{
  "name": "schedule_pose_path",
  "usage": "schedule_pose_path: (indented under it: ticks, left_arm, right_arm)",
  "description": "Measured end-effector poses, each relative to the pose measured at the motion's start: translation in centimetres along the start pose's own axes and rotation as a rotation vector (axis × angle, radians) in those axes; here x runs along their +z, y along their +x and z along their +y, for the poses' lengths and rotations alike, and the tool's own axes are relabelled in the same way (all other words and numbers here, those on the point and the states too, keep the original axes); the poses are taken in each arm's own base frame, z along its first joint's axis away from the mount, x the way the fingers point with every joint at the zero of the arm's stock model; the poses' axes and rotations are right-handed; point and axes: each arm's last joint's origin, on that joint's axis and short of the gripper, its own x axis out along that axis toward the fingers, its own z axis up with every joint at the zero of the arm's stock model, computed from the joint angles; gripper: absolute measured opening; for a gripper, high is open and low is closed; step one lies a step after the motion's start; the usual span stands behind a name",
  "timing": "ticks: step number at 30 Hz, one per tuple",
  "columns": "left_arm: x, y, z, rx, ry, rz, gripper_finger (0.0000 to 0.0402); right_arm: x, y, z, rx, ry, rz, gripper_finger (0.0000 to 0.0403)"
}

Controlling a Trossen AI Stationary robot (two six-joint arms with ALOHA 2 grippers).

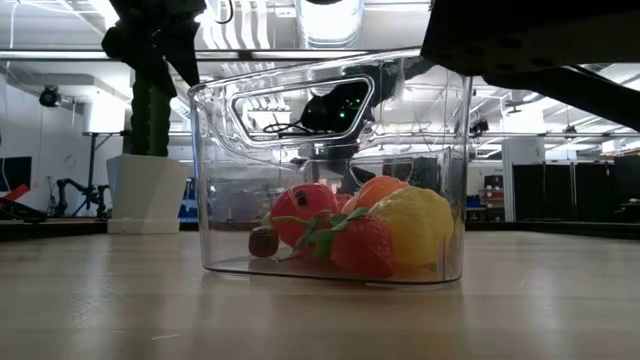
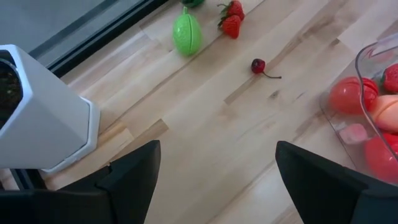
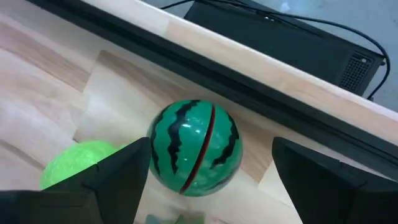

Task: Pick and placing Produce into tupperware
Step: Put the green watermelon into the transparent bin

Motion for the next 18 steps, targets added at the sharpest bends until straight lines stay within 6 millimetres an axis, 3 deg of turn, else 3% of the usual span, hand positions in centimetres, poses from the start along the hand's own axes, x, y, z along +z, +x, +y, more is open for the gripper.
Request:
schedule_pose_path:
  ticks: [18]
  left_arm:
    - [0.0,0.0,0.0,-0.001,-0.009,-0.003,0.0301]
  right_arm:
    - [-0.9,2.1,0.1,0.040,-0.008,0.007,0.0327]
